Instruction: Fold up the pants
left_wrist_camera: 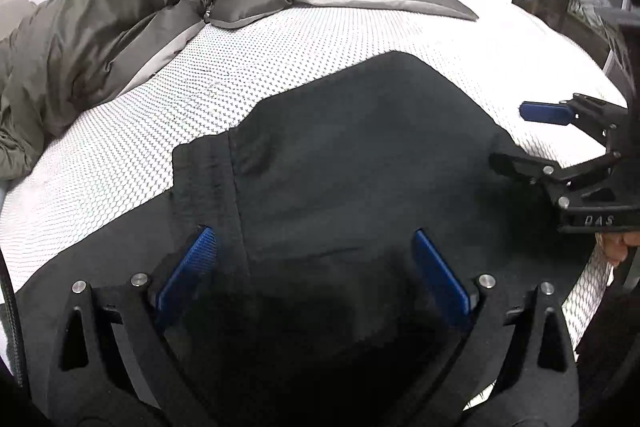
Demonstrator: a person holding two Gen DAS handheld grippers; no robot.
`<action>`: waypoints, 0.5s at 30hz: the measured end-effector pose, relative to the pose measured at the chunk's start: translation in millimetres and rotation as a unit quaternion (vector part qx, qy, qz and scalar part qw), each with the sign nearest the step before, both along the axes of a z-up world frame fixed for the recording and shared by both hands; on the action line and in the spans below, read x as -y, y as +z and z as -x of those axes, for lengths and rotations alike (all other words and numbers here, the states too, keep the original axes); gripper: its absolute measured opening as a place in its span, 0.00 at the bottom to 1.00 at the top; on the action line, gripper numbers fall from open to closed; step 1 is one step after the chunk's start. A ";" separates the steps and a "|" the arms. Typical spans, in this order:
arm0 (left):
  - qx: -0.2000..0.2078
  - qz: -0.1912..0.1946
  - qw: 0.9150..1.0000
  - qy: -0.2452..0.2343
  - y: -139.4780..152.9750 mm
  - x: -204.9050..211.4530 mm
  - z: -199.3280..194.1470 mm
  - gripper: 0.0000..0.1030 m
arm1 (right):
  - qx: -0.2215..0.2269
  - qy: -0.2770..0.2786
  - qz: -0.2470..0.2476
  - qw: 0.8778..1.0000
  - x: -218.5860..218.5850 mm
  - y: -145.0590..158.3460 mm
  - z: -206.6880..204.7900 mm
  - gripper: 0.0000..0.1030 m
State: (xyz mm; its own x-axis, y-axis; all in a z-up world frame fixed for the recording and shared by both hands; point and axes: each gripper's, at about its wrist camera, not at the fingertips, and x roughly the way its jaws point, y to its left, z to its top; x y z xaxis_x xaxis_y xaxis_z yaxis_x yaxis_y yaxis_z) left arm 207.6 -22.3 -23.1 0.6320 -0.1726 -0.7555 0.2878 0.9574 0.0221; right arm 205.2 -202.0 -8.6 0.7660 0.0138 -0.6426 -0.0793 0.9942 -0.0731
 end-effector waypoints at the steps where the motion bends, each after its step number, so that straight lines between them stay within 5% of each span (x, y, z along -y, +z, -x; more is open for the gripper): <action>1: -0.006 0.005 1.000 0.009 -5.0 -3.1 -7.0 0.95 | 0.002 0.004 -0.003 1.000 -4.9 2.7 -3.2 0.82; 4: -0.049 0.011 0.998 0.029 -28.6 -12.1 -21.3 0.96 | -0.010 0.046 -0.013 0.999 -26.4 -0.3 -24.9 0.78; 8: -0.044 0.007 0.999 0.031 -32.4 -14.1 -22.2 0.98 | -0.056 0.079 0.000 0.995 -39.5 -26.7 -50.3 0.75; 12: -0.047 0.019 0.998 0.036 -34.3 -19.0 -21.1 0.98 | -0.040 0.003 0.087 0.995 -20.0 -18.5 -50.5 0.76; 15: -0.049 0.025 0.998 0.037 -27.1 -22.1 -19.2 0.94 | -0.046 -0.020 0.007 0.999 17.8 -16.9 -53.6 0.75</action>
